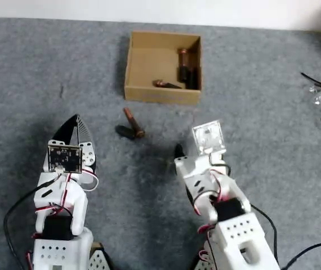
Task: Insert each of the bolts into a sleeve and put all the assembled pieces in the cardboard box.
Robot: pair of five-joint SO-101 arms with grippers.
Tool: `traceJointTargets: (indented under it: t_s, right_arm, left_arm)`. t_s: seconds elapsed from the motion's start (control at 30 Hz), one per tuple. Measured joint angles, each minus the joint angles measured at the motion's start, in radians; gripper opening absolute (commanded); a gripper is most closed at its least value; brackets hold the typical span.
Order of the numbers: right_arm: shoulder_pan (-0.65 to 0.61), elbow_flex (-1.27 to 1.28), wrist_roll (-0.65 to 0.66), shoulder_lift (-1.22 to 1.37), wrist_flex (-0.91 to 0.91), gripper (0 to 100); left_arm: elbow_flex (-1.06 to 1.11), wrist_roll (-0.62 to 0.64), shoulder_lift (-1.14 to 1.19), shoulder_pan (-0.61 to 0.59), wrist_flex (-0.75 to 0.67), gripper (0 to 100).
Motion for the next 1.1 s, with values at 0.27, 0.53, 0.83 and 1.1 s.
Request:
traceJointTargets:
  t_s: [0.27, 0.53, 0.83, 1.1]
  right_arm:
    - [0.000, 0.100, 0.000, -0.203, 0.000, 29.2]
    - [0.000, 0.190, 0.000, -0.359, 0.000, 29.2]
    - [0.000, 0.218, 0.000, -0.549, 0.000, 29.2]
    - [0.000, 0.219, 0.000, -0.632, 0.000, 29.2]
  left_arm:
    - [0.000, -0.002, 0.000, 0.000, 0.000, 1]
    - [0.000, -0.002, 0.000, 0.000, 0.000, 1]
    - [0.000, -0.002, 0.000, 0.000, 0.000, 1]
    - [0.000, -0.002, 0.000, 0.000, 0.000, 1]
